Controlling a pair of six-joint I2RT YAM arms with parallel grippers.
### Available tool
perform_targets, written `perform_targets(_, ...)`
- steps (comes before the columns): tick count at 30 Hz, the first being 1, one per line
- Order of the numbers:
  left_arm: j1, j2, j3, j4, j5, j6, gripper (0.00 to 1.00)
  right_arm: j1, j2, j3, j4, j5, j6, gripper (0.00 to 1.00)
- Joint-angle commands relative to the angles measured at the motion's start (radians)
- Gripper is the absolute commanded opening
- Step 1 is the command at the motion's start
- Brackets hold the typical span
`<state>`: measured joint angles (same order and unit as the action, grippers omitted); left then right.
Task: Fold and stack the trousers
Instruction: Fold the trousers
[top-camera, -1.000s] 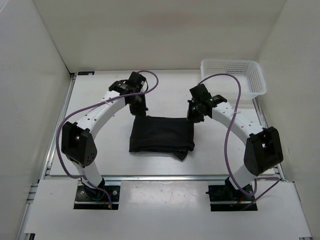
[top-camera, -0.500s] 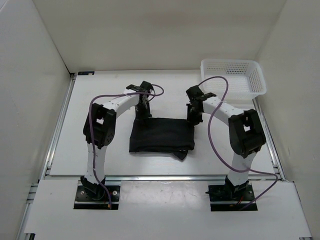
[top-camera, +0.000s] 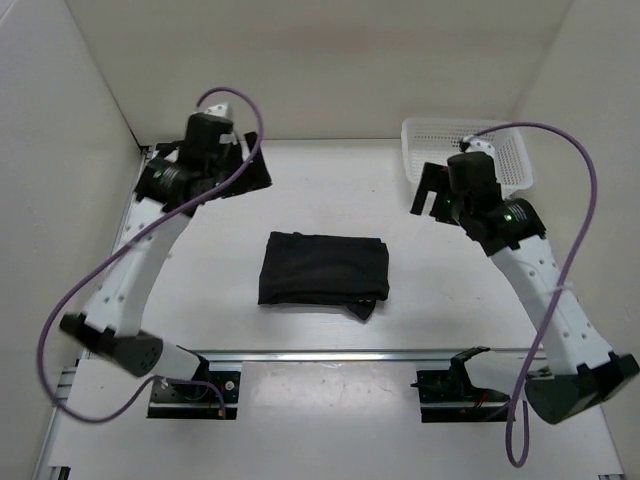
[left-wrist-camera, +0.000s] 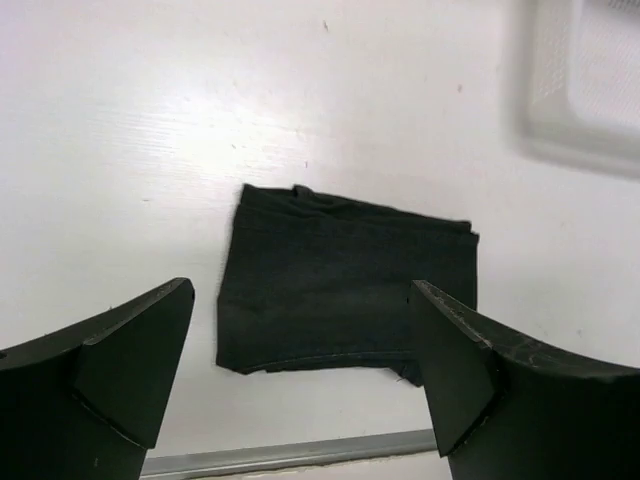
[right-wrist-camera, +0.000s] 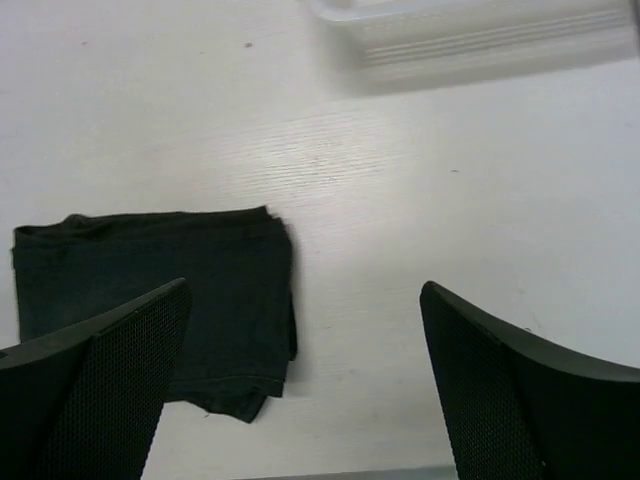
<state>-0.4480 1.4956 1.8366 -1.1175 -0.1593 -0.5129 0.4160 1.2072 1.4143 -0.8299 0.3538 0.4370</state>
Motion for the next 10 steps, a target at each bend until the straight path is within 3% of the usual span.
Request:
perform_targets(1,0.005,-0.101,-0.072,-0.068,-0.138,-0.025,1.00,-0.019,-0.052,-0.066,-0.119,0.125,-0.010,0.99)
perform_targets(10,0.051,-0.391,-0.218,-0.068,-0.230,-0.035,1.00,-0.028,-0.192,-0.147,-0.189,0.201,0.061,0.99)
